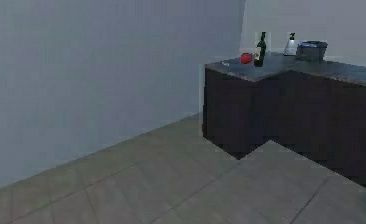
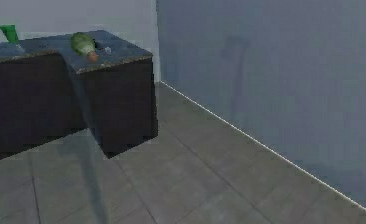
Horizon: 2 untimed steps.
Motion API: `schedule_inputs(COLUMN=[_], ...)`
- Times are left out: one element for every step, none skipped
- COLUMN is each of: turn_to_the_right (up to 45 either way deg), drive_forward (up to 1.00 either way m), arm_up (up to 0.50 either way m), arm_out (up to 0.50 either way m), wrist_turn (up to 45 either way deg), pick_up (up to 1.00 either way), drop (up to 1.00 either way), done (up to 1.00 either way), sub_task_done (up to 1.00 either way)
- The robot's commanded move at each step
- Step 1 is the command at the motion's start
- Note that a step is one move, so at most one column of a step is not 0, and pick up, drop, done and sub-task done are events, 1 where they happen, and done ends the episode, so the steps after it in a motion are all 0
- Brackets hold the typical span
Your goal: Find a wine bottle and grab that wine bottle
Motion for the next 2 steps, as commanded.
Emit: schedule_inputs(turn_to_the_right=[0.0, 0.0], drive_forward=[1.0, 0.8], arm_up=[0.0, 0.0], arm_out=[0.0, 0.0], wrist_turn=[0.0, 0.0], pick_up=[0.0, 0.0], drop=[0.0, 0.0], done=[0.0, 0.0], sub_task_done=[0.0, 0.0])
